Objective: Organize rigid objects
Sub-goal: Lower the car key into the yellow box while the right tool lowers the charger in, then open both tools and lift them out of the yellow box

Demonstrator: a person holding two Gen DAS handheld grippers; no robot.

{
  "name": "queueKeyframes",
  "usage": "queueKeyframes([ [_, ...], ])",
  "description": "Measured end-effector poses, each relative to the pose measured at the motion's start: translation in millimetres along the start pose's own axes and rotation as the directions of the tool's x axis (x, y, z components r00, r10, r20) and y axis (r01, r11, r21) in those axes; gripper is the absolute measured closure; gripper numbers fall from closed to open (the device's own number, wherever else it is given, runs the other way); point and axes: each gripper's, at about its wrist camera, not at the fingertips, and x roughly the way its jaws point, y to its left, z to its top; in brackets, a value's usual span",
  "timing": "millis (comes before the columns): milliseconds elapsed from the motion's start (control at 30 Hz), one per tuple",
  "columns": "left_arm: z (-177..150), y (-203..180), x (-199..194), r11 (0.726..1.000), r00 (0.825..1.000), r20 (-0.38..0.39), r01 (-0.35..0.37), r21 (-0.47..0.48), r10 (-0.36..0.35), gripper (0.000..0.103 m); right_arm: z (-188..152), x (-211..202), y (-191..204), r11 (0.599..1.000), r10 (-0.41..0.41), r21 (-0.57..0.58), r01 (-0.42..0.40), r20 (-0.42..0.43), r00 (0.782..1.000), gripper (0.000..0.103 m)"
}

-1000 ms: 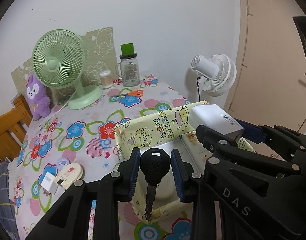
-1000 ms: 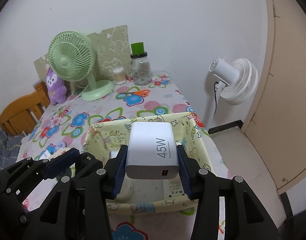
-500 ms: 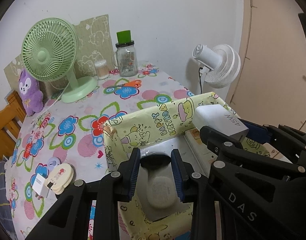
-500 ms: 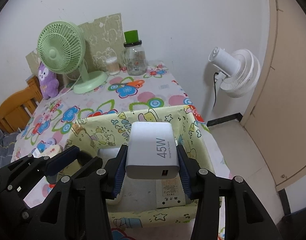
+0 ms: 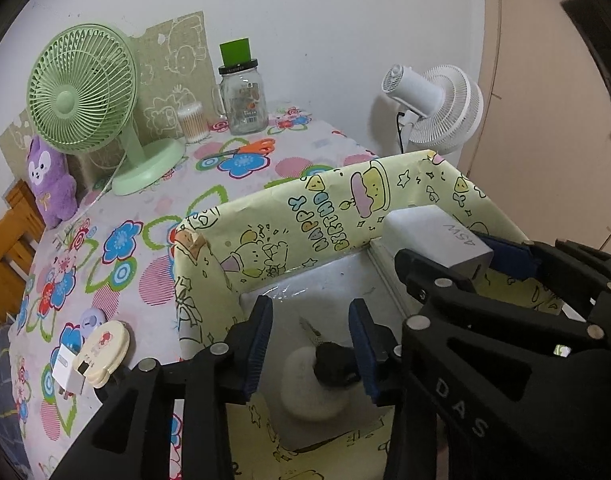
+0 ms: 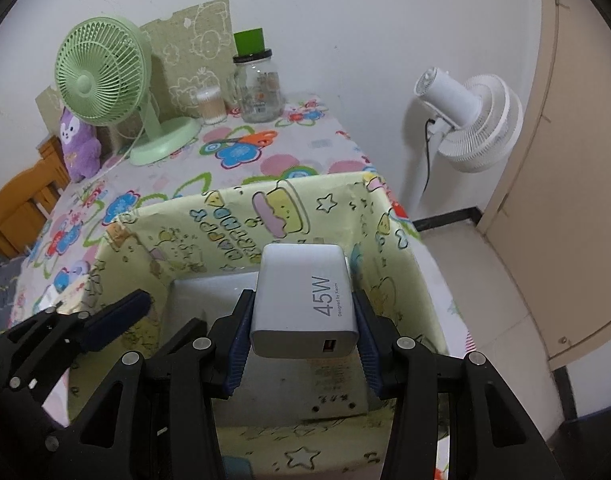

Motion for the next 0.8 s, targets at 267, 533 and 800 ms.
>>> queueKeyframes([
  [267, 1, -1, 1, 1.000, 1.000, -0.002, 0.007, 0.001, -0.007, 0.052, 2, 5, -2, 1.000, -0.028, -0.004, 0.028, 0.001, 1.000, 0.052],
  [533, 1, -2, -1, 0.999, 0.999, -0.001, 0.039, -0.006, -0.039, 0.037, -1, -2, -6, 0.999, -0.040, 0.010, 0.040, 0.006, 0.999, 0.048],
  [800, -8, -8, -19, 1.000, 0.999, 0.033, 0.010, 0.023, -0.010, 0.015, -9, -21, -4, 1.000, -0.006, 0.021, 0.006, 0.031, 1.000, 0.032],
])
